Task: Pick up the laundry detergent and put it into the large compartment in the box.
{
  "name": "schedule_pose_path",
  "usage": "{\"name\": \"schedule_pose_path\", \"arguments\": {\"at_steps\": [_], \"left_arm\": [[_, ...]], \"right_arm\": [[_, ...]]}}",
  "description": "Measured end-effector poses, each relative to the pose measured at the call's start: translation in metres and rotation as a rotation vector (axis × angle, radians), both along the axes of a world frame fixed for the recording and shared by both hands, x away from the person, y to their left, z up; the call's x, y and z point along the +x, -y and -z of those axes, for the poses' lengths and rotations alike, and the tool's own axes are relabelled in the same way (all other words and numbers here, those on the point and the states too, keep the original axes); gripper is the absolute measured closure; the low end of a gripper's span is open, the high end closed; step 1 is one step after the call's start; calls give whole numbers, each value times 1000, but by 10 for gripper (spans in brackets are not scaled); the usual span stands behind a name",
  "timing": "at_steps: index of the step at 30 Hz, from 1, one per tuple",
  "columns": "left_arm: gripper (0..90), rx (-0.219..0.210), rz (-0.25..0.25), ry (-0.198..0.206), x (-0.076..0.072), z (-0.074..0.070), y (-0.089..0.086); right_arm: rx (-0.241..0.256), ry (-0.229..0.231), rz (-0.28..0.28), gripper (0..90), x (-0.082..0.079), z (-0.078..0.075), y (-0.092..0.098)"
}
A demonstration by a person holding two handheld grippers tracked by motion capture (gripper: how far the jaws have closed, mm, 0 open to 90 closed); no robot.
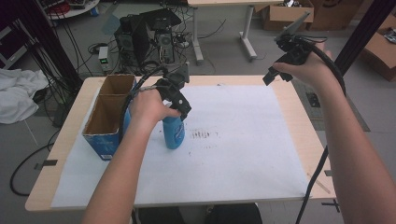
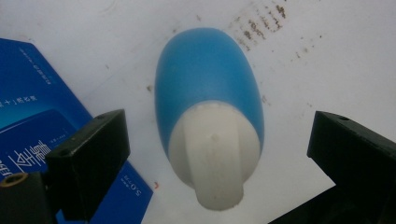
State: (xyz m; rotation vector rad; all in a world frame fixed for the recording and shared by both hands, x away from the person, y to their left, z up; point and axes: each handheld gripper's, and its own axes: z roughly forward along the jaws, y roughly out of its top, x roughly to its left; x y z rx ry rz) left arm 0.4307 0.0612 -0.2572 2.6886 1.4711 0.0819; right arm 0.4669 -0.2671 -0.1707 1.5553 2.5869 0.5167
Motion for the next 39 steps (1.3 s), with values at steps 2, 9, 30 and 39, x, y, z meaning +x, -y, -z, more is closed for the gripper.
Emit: {"name": "schedule_pose_path", "arguments": {"at_steps": [2,9,30,39], "left_arm": [[63,0,-2,-6,1,3,1],[64,10,-2,-17,3,11,2],[109,32,-8,-32,4,20,3],[143,38,-15,-32,5,21,5]], "right_arm": [[0,0,1,258,0,0,0],[-1,-3,1,259,1,3,1],[0,-7,5,259,1,5,4],[0,-8,8,259,1,7,5]]}}
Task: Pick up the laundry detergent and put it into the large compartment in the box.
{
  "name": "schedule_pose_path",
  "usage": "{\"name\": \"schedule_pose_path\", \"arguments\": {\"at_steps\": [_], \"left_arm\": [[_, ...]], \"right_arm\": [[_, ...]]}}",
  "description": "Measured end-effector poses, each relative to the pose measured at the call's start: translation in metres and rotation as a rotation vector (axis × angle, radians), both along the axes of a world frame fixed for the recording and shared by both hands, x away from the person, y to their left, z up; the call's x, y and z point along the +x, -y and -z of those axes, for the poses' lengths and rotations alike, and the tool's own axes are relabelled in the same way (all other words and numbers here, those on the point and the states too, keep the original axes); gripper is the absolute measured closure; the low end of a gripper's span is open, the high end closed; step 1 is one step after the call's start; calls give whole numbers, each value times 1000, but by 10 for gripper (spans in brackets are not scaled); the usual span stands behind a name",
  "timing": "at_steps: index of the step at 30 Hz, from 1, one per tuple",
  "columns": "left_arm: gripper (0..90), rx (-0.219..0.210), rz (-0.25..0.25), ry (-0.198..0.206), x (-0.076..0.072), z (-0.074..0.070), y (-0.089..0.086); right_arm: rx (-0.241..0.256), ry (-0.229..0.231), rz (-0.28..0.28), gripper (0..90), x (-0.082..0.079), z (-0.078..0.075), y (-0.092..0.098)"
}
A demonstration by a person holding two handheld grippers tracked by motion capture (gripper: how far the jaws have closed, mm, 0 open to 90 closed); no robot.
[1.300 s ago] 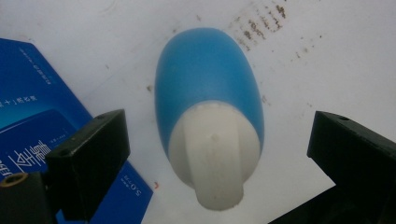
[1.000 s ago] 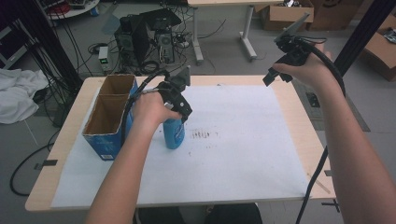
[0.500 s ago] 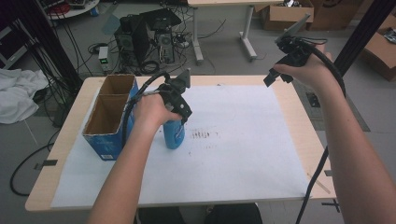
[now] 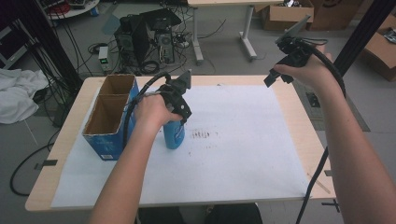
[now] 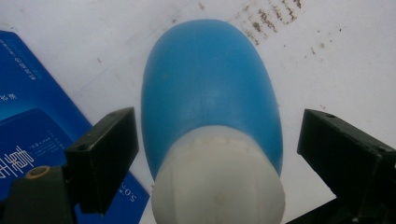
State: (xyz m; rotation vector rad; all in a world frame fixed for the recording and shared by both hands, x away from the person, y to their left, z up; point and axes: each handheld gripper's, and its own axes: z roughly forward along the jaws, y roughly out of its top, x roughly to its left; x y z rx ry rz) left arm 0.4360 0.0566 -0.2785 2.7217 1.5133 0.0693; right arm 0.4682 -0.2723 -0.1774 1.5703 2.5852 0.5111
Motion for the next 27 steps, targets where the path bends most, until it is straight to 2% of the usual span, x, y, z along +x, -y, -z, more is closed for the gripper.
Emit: {"name": "schedule_pose_path", "arguments": {"at_steps": [10,27], "left_arm": [[164,25,-11,-2,1,3,1],[277,22,-38,-3,4,4,2]], "right_arm": [[1,-3,-6,258,2,2,-2],[3,-7,-4,258,2,4,-2]]}}
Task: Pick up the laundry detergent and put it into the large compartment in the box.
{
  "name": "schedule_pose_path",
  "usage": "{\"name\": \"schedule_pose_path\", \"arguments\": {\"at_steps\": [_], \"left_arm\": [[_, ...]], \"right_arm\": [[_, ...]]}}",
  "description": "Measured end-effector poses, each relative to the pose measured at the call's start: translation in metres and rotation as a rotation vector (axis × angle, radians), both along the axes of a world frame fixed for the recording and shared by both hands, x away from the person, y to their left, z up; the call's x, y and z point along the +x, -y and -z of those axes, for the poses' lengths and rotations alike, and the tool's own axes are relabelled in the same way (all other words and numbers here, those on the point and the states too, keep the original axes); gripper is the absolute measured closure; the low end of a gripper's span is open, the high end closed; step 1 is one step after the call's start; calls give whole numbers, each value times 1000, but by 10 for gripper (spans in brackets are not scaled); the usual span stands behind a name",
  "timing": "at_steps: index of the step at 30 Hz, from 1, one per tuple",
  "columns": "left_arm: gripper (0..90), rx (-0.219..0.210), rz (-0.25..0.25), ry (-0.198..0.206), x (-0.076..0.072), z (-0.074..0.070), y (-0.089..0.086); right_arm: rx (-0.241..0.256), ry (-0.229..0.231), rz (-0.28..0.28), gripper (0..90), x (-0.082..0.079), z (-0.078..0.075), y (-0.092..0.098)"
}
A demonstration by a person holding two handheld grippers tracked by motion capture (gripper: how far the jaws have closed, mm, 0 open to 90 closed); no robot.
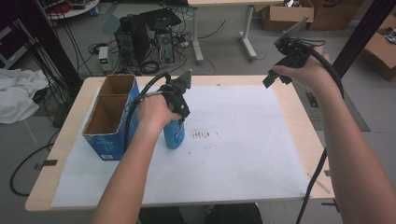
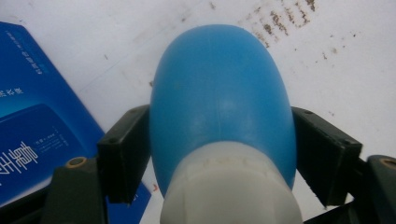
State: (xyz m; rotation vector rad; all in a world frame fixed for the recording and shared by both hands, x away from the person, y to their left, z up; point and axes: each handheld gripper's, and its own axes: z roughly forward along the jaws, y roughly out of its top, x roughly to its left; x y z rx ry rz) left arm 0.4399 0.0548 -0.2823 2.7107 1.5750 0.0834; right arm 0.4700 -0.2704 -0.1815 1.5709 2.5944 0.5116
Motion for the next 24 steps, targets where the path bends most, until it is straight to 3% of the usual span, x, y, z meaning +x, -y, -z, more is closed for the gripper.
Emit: {"name": "schedule_pose_path", "arguments": {"at_steps": [6,24], "left_arm": [[358,-9,-8,1,1,0,-1],[377,-12,-41,-16,5,-2,-5]], "right_arm": [[2,-1,3,258,0,1,1],[4,-3,1,259,0,2,3]]}}
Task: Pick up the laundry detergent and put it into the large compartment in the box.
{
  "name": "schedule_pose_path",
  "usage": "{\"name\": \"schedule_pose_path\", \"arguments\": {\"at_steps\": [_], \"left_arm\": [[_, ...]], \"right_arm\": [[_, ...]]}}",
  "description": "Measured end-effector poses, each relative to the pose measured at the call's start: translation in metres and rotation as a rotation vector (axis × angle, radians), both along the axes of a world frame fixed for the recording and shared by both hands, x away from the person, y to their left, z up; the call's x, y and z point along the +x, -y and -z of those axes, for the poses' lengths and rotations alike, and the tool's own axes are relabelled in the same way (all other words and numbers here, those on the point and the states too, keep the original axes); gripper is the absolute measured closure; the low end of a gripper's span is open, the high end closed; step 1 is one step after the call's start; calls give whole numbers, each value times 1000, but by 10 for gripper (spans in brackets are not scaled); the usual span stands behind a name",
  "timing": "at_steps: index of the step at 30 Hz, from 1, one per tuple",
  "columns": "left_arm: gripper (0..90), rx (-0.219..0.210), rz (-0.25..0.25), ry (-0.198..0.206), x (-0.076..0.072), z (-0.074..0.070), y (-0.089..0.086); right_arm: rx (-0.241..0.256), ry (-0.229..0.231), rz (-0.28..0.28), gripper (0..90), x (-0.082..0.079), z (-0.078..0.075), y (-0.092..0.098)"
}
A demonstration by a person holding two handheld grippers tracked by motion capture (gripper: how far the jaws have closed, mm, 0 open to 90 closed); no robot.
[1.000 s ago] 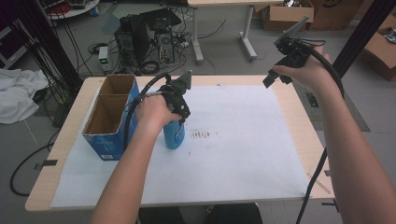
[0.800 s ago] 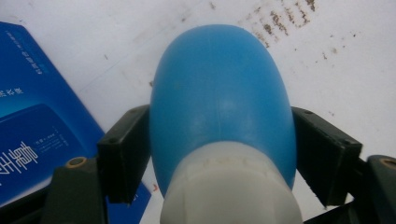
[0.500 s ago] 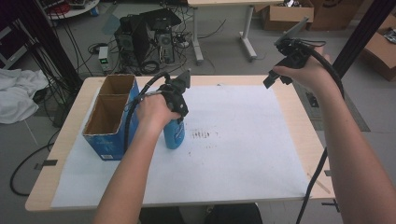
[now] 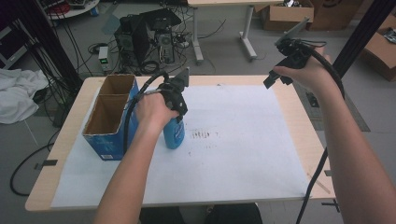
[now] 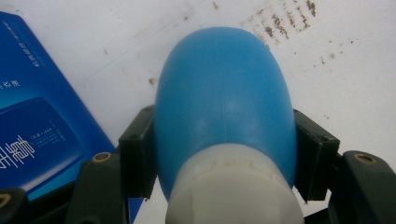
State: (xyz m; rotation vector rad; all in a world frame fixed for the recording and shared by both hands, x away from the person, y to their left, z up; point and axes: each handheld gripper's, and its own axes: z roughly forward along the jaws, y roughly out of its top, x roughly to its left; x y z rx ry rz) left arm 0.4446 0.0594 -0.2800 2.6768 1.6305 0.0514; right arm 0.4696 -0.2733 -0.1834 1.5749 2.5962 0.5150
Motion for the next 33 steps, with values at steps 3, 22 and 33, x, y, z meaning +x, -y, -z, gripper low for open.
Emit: {"name": "schedule_pose_path", "arguments": {"at_steps": [3,22,33], "left_arm": [[377,-10,-1,-4,0,-6,-1],[379,-30,-90,53,-23,-131,-39],[379,-16,-238,114,-44,-191,-101]], "right_arm": [[-1,1,7,258,0,0,0],[3,14,0,259,-3,-8,-4],[0,17,-8,258,-4,-12,-9]]}}
